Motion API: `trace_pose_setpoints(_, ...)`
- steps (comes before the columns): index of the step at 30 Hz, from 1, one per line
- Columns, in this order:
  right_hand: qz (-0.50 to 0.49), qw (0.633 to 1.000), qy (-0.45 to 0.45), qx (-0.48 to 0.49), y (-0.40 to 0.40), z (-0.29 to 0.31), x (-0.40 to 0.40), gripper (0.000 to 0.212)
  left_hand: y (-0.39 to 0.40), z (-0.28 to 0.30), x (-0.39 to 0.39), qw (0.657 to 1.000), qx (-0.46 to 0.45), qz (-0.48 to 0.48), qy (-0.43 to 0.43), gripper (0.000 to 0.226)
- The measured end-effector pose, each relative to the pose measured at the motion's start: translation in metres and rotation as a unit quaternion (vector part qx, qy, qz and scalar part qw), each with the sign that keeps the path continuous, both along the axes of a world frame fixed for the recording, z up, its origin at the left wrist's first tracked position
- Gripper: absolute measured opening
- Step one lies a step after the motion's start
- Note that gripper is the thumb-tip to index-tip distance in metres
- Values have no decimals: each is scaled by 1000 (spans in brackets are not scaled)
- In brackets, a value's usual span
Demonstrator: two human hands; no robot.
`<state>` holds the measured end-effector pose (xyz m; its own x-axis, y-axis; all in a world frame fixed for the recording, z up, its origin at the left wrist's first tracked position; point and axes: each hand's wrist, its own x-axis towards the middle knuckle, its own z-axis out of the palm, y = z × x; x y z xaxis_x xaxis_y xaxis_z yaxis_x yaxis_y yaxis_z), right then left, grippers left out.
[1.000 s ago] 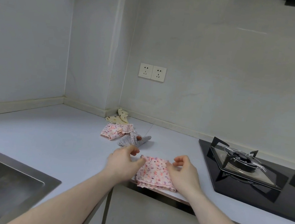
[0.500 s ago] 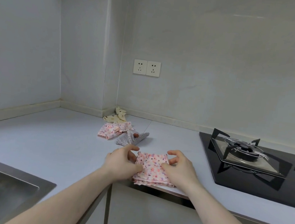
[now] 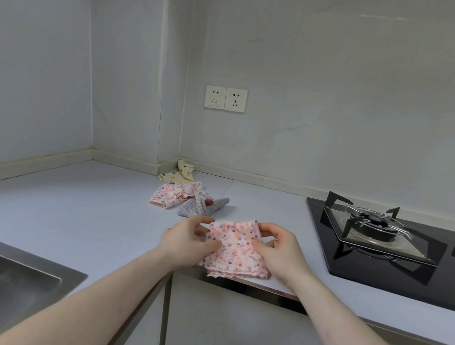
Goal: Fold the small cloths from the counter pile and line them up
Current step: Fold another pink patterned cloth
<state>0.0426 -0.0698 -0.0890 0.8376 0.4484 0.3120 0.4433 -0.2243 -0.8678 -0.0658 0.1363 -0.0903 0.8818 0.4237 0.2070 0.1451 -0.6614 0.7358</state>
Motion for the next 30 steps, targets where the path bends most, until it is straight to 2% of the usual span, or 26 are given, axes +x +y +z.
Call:
trace_pose_setpoints(4, -8, 1000, 12, 8, 0, 1, 0, 12, 1, 0, -1, 997, -51, -15, -48, 50)
trace_pose_setpoints(10, -24, 999, 15, 19, -1, -1, 0, 16, -1, 1, -3, 995, -64, -38, -63, 15)
trace_pose_setpoints(13, -33, 998, 27, 41, -2, 1, -1, 12, -1, 2, -4, 990, -86, -50, -97, 8)
trace_pose_setpoints(19, -34, 996, 48, 62, 1, 1, -1, 11, -4, 4, -5, 982, -97, -33, -157, 11)
trace_pose_setpoints(26, -48, 998, 22, 19, 1, -2, -1, 18, -6, 2, -7, 977, 30, -19, -208, 24)
trace_pose_setpoints(30, -87, 995, -14, -47, 0, -3, -2, 26, -7, 0, -8, 980, 82, -44, -178, 27)
